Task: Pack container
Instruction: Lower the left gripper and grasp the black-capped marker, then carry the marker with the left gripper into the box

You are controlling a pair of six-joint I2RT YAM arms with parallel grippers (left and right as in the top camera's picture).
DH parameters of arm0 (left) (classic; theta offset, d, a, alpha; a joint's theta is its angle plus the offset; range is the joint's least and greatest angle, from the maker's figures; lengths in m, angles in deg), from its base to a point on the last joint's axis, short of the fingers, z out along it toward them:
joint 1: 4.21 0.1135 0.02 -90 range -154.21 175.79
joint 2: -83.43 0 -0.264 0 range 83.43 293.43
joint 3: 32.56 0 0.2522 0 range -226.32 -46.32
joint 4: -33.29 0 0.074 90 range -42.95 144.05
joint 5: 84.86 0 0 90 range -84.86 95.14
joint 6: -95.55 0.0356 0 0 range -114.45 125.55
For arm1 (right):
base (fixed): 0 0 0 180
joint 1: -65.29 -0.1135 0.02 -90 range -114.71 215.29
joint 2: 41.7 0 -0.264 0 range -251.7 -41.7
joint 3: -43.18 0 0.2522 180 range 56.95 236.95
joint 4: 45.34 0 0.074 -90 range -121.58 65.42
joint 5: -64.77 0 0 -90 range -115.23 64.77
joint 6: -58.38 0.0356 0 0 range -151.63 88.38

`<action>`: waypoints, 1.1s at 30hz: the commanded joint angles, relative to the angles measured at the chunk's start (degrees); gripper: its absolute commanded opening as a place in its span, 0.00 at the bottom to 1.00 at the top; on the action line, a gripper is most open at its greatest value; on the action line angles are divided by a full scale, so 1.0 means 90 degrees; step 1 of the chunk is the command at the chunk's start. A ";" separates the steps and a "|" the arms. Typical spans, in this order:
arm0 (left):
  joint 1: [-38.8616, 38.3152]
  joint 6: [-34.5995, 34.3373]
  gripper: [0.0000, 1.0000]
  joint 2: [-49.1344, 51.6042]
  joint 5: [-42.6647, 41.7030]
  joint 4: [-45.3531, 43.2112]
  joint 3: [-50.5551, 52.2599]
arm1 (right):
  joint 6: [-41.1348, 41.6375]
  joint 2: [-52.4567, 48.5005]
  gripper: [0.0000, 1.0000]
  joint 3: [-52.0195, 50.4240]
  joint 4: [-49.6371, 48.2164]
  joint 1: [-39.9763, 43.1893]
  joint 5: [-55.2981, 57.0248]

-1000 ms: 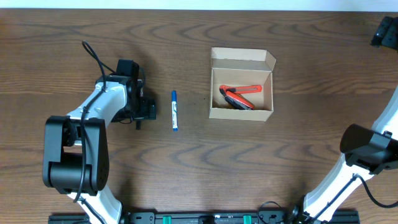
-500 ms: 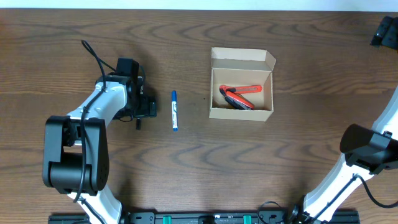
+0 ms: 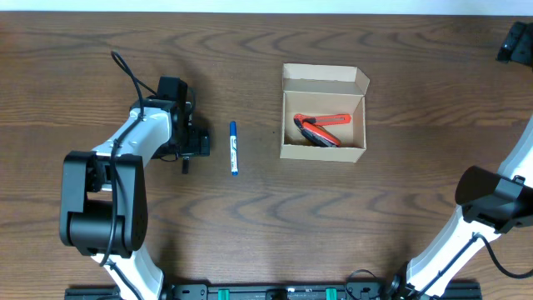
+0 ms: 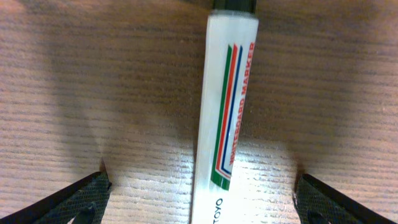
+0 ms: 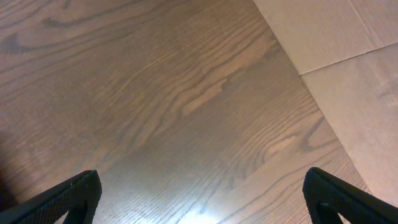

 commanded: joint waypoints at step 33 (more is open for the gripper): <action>-0.1183 0.0874 0.06 0.0508 -0.0061 0.3128 -0.4328 | 0.0102 0.0175 0.99 -0.0007 0.0010 0.0007 0.0022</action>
